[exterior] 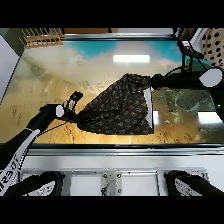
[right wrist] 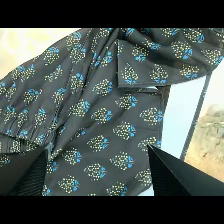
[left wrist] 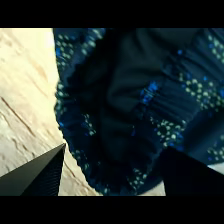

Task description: Fold the clothes and pants, and hang the long-sleeved shirts on hangers.

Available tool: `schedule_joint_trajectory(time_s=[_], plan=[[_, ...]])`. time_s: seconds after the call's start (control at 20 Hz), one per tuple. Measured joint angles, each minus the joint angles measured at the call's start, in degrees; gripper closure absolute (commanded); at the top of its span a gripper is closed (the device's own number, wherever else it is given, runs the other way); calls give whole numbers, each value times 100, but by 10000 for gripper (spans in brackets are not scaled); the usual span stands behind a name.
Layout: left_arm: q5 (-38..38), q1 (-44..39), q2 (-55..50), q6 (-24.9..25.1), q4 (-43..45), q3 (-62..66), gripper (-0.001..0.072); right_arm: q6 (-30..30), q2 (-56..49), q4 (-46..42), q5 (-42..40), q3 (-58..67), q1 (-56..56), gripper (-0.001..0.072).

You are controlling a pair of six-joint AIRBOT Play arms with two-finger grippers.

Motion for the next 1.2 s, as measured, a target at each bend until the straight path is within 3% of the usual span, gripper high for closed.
schedule_joint_trajectory(time_s=[0.05,0.1,0.15,0.25,0.45,0.65,0.85,1.2], plan=[[-20,17,-57,-48,4,66,129,0,0,0,26,-2,0,63],[-35,26,-96,-94,2,109,365,0,2,0,37,-2,0,63],[-63,35,-125,-129,0,142,513,0,9,-2,98,-4,-7,63],[-125,48,-162,-179,0,179,691,0,33,-68,247,-20,-42,63],[-245,55,-188,-267,0,208,696,236,280,-369,859,-492,-313,63],[-378,55,-192,-302,-2,214,696,1606,822,-693,1303,-2127,-726,63],[-413,55,-192,-304,-2,214,696,2559,1108,-205,654,-3851,-872,63],[-424,55,-195,-310,0,214,696,2162,833,1178,-990,-4940,-909,67]])
